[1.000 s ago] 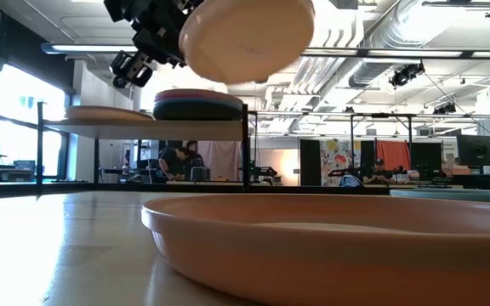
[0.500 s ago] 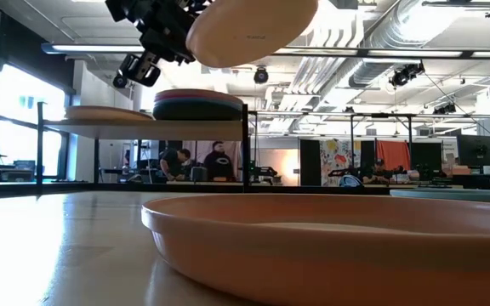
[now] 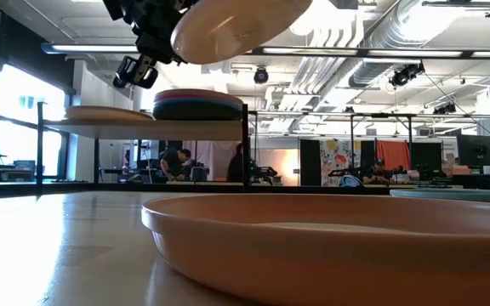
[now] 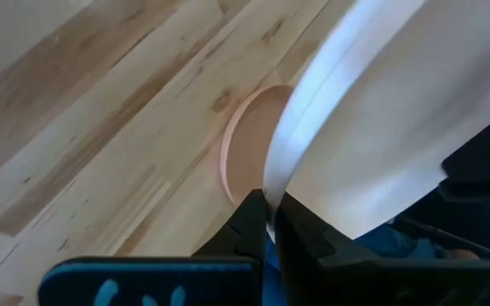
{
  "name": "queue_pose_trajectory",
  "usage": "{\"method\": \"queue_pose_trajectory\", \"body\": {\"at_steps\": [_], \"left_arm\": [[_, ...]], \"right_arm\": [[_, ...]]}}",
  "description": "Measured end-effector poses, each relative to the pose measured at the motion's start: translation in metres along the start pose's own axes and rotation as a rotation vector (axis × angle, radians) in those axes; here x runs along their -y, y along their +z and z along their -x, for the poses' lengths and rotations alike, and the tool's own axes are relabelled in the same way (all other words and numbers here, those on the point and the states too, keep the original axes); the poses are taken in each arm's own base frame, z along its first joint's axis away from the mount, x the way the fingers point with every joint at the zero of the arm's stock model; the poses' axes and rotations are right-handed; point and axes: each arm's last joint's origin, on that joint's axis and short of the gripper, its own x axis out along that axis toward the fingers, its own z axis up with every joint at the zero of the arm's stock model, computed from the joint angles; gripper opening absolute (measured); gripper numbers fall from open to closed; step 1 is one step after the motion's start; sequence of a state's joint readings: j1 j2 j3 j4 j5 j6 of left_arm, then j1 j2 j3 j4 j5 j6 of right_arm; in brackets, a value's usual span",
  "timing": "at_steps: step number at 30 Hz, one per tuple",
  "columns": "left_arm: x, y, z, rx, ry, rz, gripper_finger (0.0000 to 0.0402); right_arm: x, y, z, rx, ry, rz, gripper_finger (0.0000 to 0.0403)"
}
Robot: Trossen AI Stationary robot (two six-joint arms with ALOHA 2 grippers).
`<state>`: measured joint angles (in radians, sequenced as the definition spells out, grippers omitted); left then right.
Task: Place and stack plates onto a shelf
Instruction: Stack the white plate on top of the cream plate on the shelf
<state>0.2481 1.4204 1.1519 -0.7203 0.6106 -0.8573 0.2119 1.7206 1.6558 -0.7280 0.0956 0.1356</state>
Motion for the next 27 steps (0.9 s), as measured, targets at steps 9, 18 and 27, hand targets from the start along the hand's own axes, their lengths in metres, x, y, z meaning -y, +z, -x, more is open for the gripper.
{"method": "queue_pose_trajectory", "body": {"at_steps": [9,18,27], "left_arm": [[-0.017,-0.002,0.011,-0.042,0.089,0.051,0.0004],[-0.027,-0.012,0.044,-0.014,0.113,0.086,0.0004],[-0.036,-0.024,0.093,0.155,0.076,0.141,0.0004]], "right_arm": [[0.005,0.007,0.014,0.016,-0.001,-0.005,0.0139],[0.022,0.038,0.06,0.097,-0.049,0.064,0.0147],[0.059,0.051,0.078,0.141,-0.14,0.161,0.0147]]}}
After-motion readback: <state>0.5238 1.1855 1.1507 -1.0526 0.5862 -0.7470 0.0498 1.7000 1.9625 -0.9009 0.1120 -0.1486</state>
